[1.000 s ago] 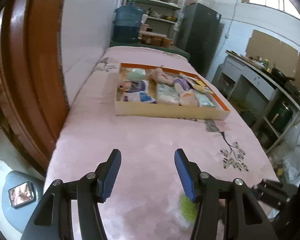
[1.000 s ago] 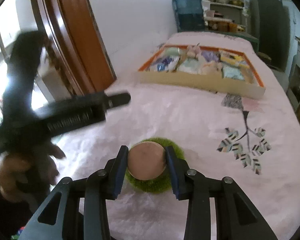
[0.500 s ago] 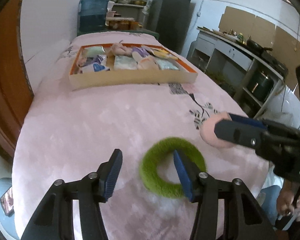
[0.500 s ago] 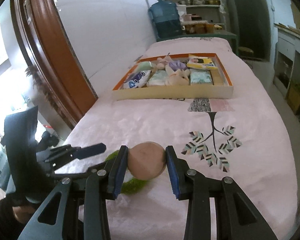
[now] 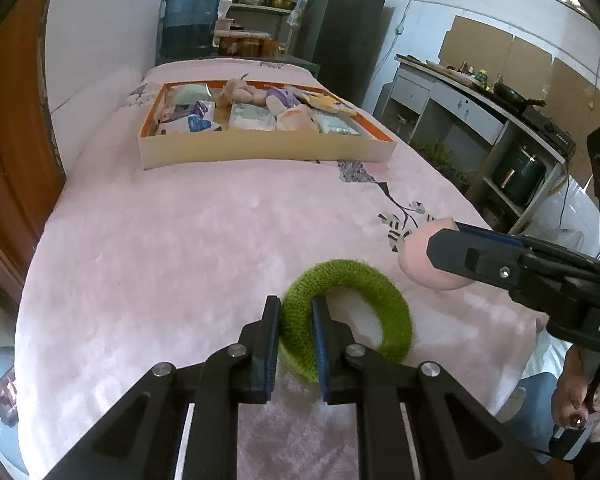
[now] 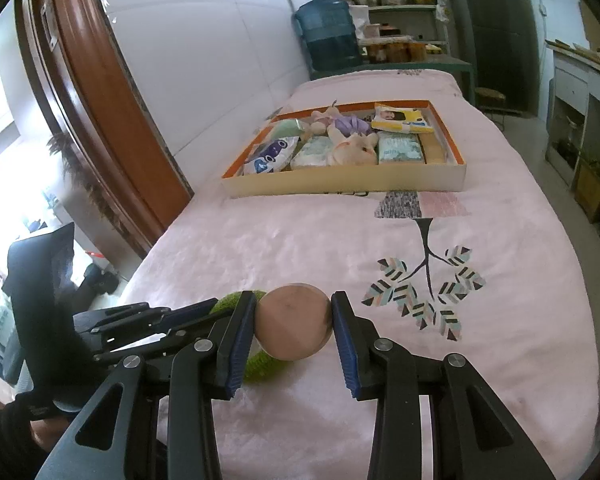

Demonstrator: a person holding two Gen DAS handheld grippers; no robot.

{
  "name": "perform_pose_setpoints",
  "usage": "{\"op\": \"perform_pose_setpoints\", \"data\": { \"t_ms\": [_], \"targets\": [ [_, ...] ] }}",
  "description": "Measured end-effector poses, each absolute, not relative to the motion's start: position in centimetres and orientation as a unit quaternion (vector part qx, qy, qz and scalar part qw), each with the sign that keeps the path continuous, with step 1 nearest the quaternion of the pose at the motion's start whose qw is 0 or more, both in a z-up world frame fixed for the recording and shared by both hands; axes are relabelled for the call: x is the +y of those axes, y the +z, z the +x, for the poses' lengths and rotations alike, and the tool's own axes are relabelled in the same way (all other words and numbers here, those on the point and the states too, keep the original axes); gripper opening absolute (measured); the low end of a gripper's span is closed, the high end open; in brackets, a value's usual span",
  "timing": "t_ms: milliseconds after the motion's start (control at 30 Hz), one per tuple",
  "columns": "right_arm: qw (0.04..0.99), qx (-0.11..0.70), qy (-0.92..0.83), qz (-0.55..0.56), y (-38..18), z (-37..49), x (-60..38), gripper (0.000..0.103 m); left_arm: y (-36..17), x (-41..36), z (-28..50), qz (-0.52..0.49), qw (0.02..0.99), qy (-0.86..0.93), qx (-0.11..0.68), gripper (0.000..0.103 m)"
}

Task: Organize soft objects
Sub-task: 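Grasp the green fuzzy ring with the left gripper while the right gripper grasps the pink ball, then carry the green ring and the pink ball over the box lid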

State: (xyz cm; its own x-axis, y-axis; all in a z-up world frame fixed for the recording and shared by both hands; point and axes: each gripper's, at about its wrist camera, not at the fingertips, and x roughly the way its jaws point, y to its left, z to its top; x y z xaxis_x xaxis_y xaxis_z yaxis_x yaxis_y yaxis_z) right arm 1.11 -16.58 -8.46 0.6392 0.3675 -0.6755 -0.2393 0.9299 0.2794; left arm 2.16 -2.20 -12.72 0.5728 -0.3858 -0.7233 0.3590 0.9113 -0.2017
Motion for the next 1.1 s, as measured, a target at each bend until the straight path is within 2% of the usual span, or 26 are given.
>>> {"op": "perform_pose_setpoints", "data": {
  "t_ms": [567, 1100],
  "targets": [
    [0.909, 0.374, 0.166, 0.073, -6.7, 2.2, -17.0, 0.039, -9.9, -1.5, 2.9, -0.031, 0.902, -0.206, 0.378, 0.015],
    [0.922, 0.347, 0.161, 0.066, -3.9, 6.5, -18.0, 0.039, -5.8, -1.0, 7.5, -0.045, 0.922, -0.194, 0.332, 0.016]
  ]
}}
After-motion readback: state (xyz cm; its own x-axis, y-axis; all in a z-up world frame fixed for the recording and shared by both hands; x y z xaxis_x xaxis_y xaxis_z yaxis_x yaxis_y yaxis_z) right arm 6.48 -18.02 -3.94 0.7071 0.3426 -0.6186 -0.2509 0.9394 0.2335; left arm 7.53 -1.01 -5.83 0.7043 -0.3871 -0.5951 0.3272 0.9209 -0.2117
